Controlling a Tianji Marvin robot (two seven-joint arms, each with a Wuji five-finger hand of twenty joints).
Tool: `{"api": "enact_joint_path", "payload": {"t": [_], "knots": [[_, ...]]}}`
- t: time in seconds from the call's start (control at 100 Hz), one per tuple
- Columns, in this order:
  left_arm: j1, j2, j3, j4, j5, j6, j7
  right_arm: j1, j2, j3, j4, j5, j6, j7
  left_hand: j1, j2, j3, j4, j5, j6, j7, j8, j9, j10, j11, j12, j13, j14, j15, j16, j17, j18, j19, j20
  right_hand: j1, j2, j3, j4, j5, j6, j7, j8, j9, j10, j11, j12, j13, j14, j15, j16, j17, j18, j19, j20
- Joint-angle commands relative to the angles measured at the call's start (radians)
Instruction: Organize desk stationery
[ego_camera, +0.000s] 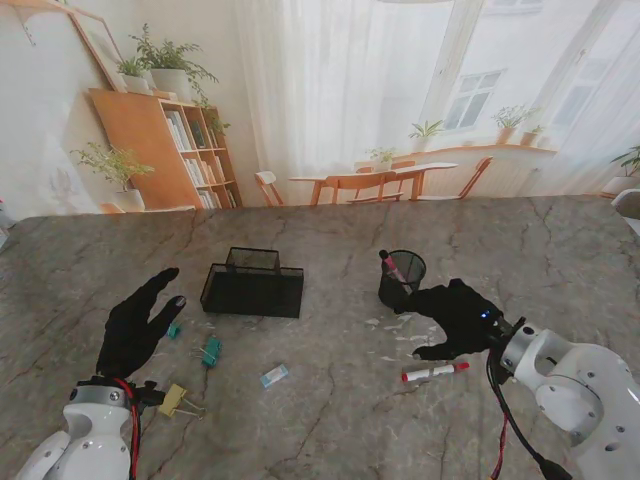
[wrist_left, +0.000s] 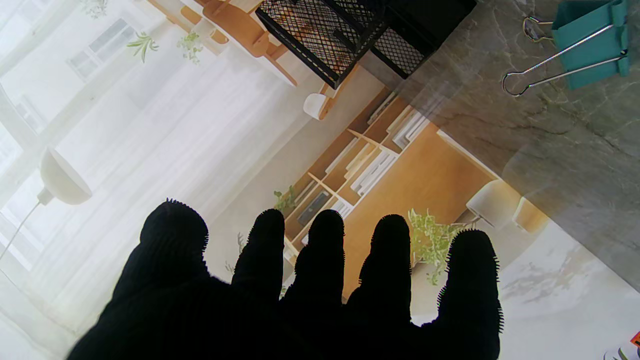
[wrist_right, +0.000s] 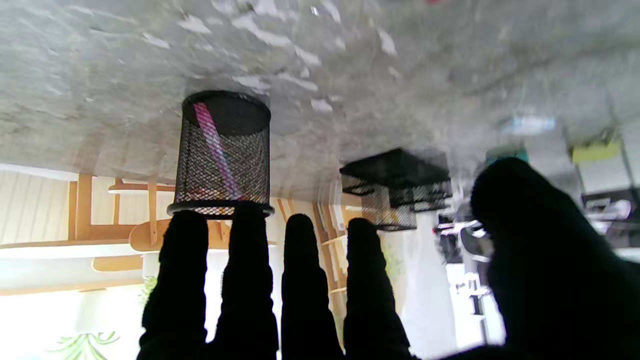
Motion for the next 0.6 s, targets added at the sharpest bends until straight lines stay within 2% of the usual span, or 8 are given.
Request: {"api": "enact_joint_path", "payload": {"t": [0.0,0.1,0.23,0.31,0.59], "knots": [[0.002,-0.001,0.004,0.003,-0.003,-0.004,0.001,-0.033,0.014,0.006,0.015,-0.036,-0.027,-0.007,0.018,0.047,-0.017,-0.056,0.019,-0.010,0.009,0.004,0.005,-0.002,0.001,0.008,0.007,-0.003,0.011,0.009,-0.005,-0.001,0.011,0.025,-0.008,-0.014,-0.020,-0.035,-0.041,0.038,0.006,0.033,-0.042,-0.007,0.056,0.043,-0.027,-0.016,0.050,0.022,-0.014,-0.018,0.036,0.021],[0.002,-0.002,0.004,0.003,-0.004,-0.006,0.004,-0.056,0.024,0.009,0.016,-0.143,-0.053,-0.075,0.019,0.048,-0.017,-0.056,0.019,-0.009,0.009,0.004,0.006,0.000,0.001,0.008,0.008,-0.001,0.012,0.009,-0.005,0.000,0.011,0.025,0.009,-0.012,-0.021,-0.031,-0.033,0.118,0.005,0.048,-0.068,0.004,0.143,0.092,-0.034,-0.009,0.115,0.036,-0.018,-0.011,0.063,0.022],[0.002,-0.002,0.005,0.003,-0.006,-0.008,0.005,-0.083,0.036,-0.004,0.014,-0.235,-0.037,-0.129,0.020,0.047,-0.017,-0.056,0.019,-0.008,0.009,0.004,0.007,0.000,0.001,0.009,0.008,-0.003,0.011,0.009,-0.005,-0.001,0.011,0.025,0.055,-0.022,-0.024,-0.024,-0.011,0.185,0.004,0.067,-0.092,0.034,0.257,0.141,-0.039,0.007,0.182,0.046,-0.016,0.000,0.093,0.032],[0.002,-0.002,0.005,0.003,-0.006,-0.009,0.007,-0.093,0.041,-0.019,0.017,-0.262,-0.022,-0.141,0.020,0.048,-0.017,-0.056,0.020,-0.008,0.009,0.004,0.007,0.000,0.001,0.009,0.009,-0.003,0.012,0.010,-0.004,0.000,0.012,0.025,0.074,-0.023,-0.026,-0.021,-0.007,0.198,0.000,0.071,-0.099,0.042,0.291,0.149,-0.038,0.010,0.199,0.046,-0.008,0.003,0.103,0.037],[0.001,-0.002,0.006,0.004,-0.008,-0.010,0.003,-0.091,0.057,-0.073,0.066,-0.336,0.031,-0.183,0.019,0.047,-0.017,-0.056,0.019,-0.009,0.009,0.004,0.006,0.000,0.001,0.008,0.008,-0.003,0.012,0.010,-0.004,-0.001,0.012,0.026,0.149,-0.035,-0.002,-0.003,-0.007,0.220,0.009,0.101,-0.126,0.065,0.321,0.124,-0.043,0.024,0.252,0.048,0.022,0.001,0.162,0.070]]}}
